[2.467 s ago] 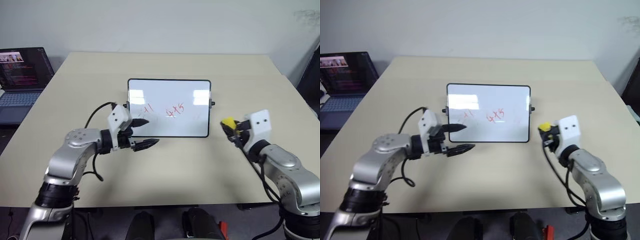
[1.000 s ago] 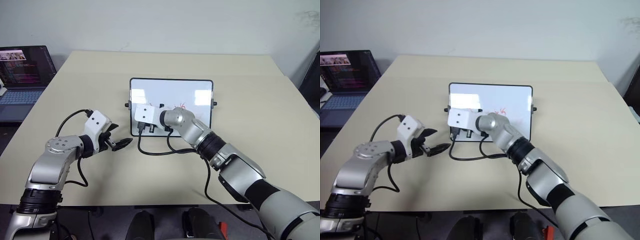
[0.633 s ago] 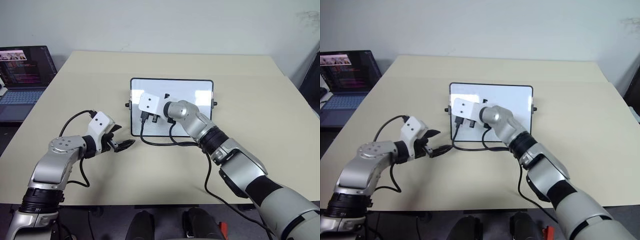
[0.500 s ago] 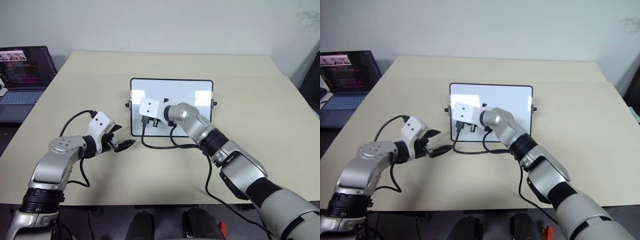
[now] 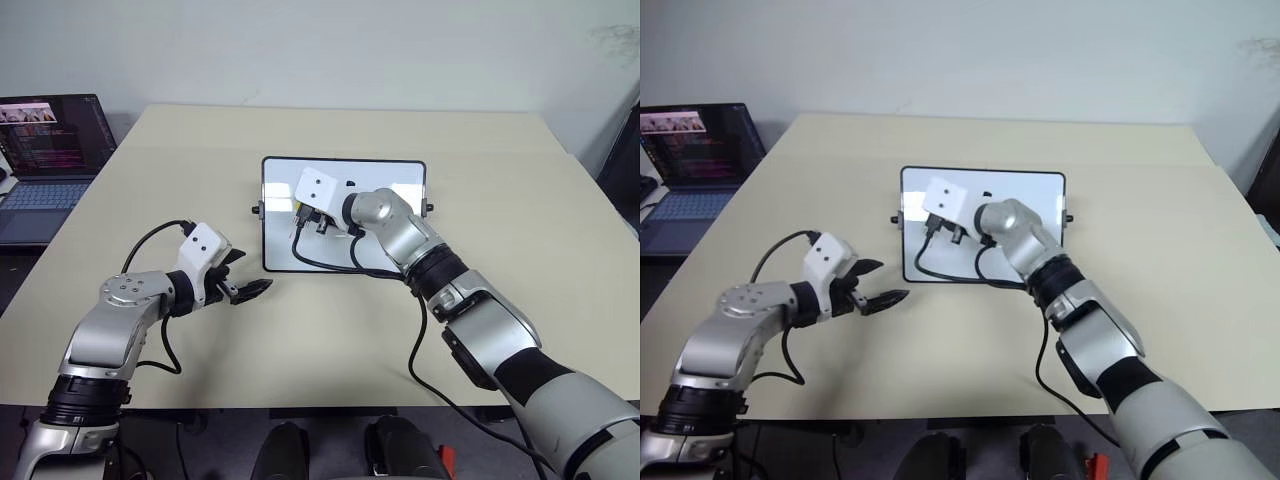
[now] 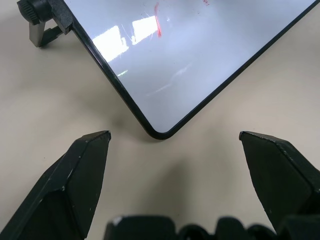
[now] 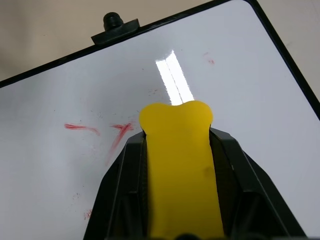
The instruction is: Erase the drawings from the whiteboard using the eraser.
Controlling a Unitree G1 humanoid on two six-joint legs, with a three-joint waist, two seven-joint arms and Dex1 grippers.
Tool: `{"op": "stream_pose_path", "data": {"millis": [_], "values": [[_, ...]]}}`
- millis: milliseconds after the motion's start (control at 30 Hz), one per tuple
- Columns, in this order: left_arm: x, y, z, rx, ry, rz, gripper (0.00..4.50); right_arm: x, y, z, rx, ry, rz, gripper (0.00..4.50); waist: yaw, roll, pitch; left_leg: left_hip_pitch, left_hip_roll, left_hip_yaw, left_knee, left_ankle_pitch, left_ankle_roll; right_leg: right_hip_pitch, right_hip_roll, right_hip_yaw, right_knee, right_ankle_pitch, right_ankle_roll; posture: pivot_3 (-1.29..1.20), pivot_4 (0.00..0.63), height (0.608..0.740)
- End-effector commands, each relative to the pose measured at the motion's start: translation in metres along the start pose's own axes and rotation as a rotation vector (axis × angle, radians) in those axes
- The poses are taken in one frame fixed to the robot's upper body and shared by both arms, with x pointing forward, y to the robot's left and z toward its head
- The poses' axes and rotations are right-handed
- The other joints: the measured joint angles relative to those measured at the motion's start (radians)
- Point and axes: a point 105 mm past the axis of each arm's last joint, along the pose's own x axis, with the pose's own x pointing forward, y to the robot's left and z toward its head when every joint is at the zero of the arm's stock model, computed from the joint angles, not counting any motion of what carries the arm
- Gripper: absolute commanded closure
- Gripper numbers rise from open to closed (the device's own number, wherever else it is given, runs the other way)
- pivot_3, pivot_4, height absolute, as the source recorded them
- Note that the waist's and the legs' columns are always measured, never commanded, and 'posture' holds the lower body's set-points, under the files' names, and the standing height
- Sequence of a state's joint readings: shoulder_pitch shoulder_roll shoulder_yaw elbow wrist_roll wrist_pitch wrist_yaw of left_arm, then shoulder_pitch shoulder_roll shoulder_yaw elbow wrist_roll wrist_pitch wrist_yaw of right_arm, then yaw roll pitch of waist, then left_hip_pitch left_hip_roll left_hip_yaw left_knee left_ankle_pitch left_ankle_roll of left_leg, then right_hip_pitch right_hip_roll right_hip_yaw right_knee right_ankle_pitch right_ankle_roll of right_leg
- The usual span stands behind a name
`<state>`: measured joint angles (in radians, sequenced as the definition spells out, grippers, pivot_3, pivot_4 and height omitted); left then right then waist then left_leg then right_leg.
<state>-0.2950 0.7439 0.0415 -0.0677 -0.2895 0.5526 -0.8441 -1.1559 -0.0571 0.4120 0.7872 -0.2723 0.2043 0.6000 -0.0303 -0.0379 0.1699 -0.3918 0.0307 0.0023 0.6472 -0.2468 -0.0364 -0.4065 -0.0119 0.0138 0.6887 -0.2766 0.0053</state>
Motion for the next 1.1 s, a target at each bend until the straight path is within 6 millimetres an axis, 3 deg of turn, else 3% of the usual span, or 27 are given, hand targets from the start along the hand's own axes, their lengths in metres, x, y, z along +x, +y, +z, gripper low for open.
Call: {"op": "stream_pose_path", "data": {"millis": [33, 167, 300, 433, 667, 800, 867, 1100], "values": [[0.002, -0.001, 0.014, 0.052, -0.042, -0.009, 0.00, 0.001, 0.029, -0.026, 0.064, 0.077, 0.132, 3.17, 0.000, 0.000, 0.000, 0.000, 0.000, 0.000, 0.000, 0.000, 0.000, 0.000, 0.000, 0.000, 0.000, 0.000, 0.000, 0.00, 0.150, 0.740], [0.002, -0.001, 0.014, 0.053, -0.042, -0.011, 0.00, 0.003, 0.040, -0.025, 0.054, 0.078, 0.164, 3.17, -0.002, 0.000, 0.000, 0.001, 0.000, 0.000, 0.000, 0.000, 0.000, 0.001, 0.000, 0.000, 0.001, 0.000, 0.000, 0.00, 0.150, 0.740], [0.002, -0.002, 0.014, 0.051, -0.041, -0.014, 0.00, 0.004, 0.011, -0.016, 0.042, 0.049, -0.008, 3.17, -0.002, 0.000, 0.000, 0.002, 0.000, 0.000, 0.000, 0.001, 0.001, 0.001, 0.000, 0.000, 0.002, 0.000, 0.000, 0.00, 0.150, 0.740], [0.002, -0.002, 0.012, 0.048, -0.038, -0.015, 0.00, 0.003, -0.003, -0.009, 0.051, 0.018, -0.085, 3.17, 0.001, 0.000, 0.000, 0.002, 0.000, 0.000, 0.000, 0.002, 0.001, 0.001, 0.000, 0.000, 0.003, 0.000, 0.000, 0.00, 0.150, 0.740], [0.002, -0.003, 0.012, 0.046, -0.037, -0.015, 0.00, 0.008, 0.050, -0.024, 0.032, 0.075, 0.163, 3.17, -0.003, 0.000, 0.000, 0.002, 0.000, 0.000, -0.001, 0.002, 0.001, 0.001, 0.000, 0.000, 0.001, 0.000, 0.000, 0.00, 0.150, 0.740], [0.002, -0.003, 0.011, 0.045, -0.037, -0.015, 0.00, 0.010, 0.059, -0.025, 0.023, 0.079, 0.168, 3.17, -0.002, 0.000, 0.000, 0.002, 0.000, 0.000, -0.001, 0.002, 0.001, 0.001, 0.000, 0.000, 0.001, 0.000, 0.000, 0.00, 0.150, 0.740], [0.002, -0.003, 0.011, 0.045, -0.038, -0.015, 0.00, 0.011, 0.056, -0.025, 0.016, 0.081, 0.142, 3.17, -0.002, 0.000, 0.000, 0.002, 0.000, 0.000, -0.001, 0.002, 0.001, 0.001, 0.000, 0.000, 0.001, 0.000, 0.000, 0.00, 0.150, 0.740], [0.002, -0.003, 0.011, 0.045, -0.038, -0.019, 0.00, 0.001, 0.011, -0.028, 0.009, 0.086, -0.038, 3.17, 0.002, 0.000, 0.000, 0.002, 0.000, 0.000, -0.001, 0.003, 0.002, 0.001, 0.000, 0.000, 0.001, 0.000, 0.000, 0.00, 0.150, 0.740]]}}
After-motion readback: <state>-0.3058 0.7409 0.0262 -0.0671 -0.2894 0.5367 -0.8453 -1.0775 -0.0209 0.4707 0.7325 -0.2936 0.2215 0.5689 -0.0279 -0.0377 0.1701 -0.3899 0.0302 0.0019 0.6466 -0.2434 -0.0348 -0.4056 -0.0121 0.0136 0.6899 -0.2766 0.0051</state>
